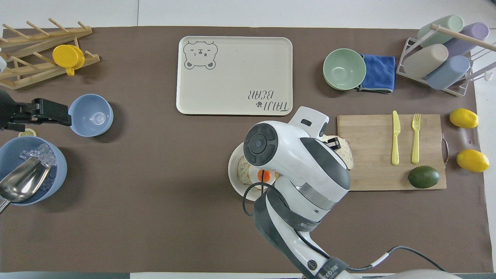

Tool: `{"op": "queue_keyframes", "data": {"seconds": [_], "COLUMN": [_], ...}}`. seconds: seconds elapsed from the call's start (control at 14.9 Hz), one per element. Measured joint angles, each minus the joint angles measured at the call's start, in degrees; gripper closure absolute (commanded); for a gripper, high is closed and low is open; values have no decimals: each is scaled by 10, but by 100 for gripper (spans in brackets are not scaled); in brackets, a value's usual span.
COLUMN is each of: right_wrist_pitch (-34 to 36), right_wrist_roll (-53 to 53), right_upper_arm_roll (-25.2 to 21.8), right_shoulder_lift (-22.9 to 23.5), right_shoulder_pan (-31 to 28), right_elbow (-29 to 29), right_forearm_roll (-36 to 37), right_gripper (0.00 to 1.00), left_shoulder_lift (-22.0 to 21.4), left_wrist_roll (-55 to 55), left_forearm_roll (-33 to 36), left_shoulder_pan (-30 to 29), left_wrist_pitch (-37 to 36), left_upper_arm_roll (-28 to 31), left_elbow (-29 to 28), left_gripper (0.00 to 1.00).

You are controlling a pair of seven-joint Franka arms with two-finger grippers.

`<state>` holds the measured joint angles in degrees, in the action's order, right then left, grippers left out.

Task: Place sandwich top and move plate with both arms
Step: 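Carry the bread slice with the right gripper over the egg plate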

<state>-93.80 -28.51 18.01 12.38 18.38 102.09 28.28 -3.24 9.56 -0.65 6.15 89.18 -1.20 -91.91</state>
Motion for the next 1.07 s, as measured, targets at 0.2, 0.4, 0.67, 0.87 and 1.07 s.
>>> {"op": "queue_keyframes", "data": {"seconds": [0.2,0.4,0.67,0.87,1.07], "right_wrist_pitch": [33,33,12,-5,-25], "right_wrist_roll": [2,-3,-22,-31,-73], "right_upper_arm_roll": [30,41,45,47,48], "right_shoulder_lift": [33,54,61,65,86], "right_shoulder_pan": [0,9,24,25,40], "right_elbow": [-78,-104,-107,-107,-107], "right_forearm_roll": [-26,-48,-58,-65,-66], "right_gripper": [100,100,100,100,100], "left_shoulder_lift": [0,0,0,0,0], "left_wrist_roll": [0,0,0,0,0], "left_forearm_roll": [0,0,0,0,0], "left_shoulder_pan": [-3,-5,-8,-13,-13], "left_wrist_pitch": [0,2,6,6,6], "left_upper_arm_roll": [0,0,0,0,0], "left_elbow": [0,0,0,0,-1], "left_gripper": [0,0,0,0,0]}}
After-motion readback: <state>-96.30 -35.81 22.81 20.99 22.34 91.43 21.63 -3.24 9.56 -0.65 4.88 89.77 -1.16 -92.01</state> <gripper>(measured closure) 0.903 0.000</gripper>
